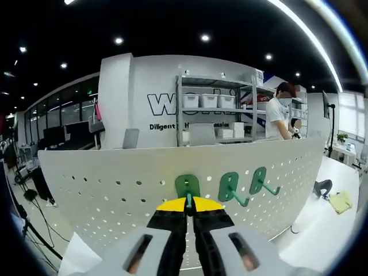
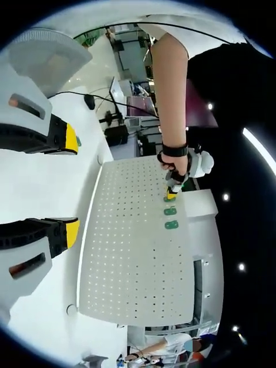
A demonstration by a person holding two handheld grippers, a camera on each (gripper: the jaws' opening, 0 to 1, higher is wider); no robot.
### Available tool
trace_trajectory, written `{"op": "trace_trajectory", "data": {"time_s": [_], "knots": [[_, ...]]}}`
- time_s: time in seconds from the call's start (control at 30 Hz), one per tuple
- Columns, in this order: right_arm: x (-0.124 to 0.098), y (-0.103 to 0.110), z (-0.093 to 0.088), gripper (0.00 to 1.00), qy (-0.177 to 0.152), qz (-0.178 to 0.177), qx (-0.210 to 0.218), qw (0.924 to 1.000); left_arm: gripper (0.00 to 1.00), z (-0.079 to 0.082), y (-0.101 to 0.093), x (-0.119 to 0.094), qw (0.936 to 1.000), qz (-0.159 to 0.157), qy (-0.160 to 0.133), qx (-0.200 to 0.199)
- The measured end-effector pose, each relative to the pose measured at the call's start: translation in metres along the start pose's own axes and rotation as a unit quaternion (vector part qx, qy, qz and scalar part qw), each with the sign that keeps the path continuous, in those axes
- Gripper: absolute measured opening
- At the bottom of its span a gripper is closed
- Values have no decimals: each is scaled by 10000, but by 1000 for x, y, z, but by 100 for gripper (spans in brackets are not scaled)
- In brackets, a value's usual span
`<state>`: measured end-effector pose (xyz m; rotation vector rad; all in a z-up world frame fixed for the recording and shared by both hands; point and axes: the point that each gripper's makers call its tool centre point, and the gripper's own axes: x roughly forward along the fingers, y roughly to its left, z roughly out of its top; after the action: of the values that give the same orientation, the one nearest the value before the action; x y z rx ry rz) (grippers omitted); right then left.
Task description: Insert the hook assembly into the mounting plate slot until the hook locks in place.
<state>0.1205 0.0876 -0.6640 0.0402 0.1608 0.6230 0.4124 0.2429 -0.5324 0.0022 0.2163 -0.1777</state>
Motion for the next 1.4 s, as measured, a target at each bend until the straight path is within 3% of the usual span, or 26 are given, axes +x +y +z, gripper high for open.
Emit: {"op": "trace_trajectory", "data": {"time_s": [0.13, 0.23, 0.3, 1.13, 1.23, 1.4], "knots": [[-1, 0, -1, 44, 46, 14, -25, 10000, 3, -1, 0, 0, 10000, 20, 75, 27], [-1, 0, 0, 44, 35, 19, -48, 10000, 3, 0, 3, -1, 9982, 115, 89, 584], [0, 0, 0, 44, 18, 13, -48, 10000, 3, -1, 0, -1, 9993, 36, 96, 365], [1, -2, -2, 43, 50, -22, -4, 10000, 9, 9, 0, 2, 9985, -84, -162, 522], [1, -2, -4, 43, 68, -22, 21, 10000, 7, 8, 0, 2, 9973, -42, -169, 710], [2, -3, -2, 43, 53, -18, 0, 10000, 9, -3, 0, 2, 9978, -53, -42, 665]]}}
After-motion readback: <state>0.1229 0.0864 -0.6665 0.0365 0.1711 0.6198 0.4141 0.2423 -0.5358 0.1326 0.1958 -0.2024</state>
